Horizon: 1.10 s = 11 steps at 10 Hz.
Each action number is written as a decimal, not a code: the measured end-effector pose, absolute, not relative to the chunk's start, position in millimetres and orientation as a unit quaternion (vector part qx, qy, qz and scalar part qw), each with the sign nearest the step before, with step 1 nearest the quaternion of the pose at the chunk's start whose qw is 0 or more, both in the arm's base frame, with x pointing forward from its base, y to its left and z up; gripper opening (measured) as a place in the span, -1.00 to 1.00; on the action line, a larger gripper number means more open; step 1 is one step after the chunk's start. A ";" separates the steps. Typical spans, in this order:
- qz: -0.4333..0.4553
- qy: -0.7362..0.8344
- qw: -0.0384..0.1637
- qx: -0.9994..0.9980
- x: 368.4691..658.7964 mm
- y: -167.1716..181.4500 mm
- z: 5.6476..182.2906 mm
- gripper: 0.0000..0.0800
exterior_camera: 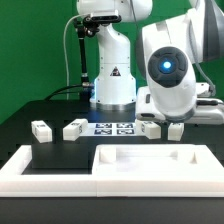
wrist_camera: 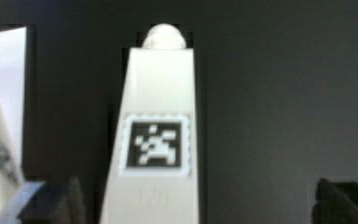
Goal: Assemble desk
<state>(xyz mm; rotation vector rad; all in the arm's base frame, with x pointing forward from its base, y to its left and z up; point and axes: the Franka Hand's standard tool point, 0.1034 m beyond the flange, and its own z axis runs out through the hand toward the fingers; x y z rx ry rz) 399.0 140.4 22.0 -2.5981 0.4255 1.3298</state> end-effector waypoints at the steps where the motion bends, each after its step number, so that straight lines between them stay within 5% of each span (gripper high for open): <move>1: 0.449 0.145 0.094 -0.877 391.9 140.4 16.0 0.62; 4: 0.455 0.144 0.091 -0.874 384.1 141.4 9.1 0.62; 6: 0.455 0.144 0.091 -0.874 384.0 141.4 9.0 0.00; 7: 0.455 0.144 0.091 -0.874 383.9 141.4 9.0 0.00; 8: 0.455 0.144 0.091 -0.874 383.9 141.4 9.0 -0.28; 11: 0.455 0.143 0.091 -0.874 383.9 141.4 8.9 -0.28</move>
Offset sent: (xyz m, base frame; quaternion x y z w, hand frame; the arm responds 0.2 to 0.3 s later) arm 0.0000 0.0000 0.0000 0.0000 0.0000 0.0000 1.0000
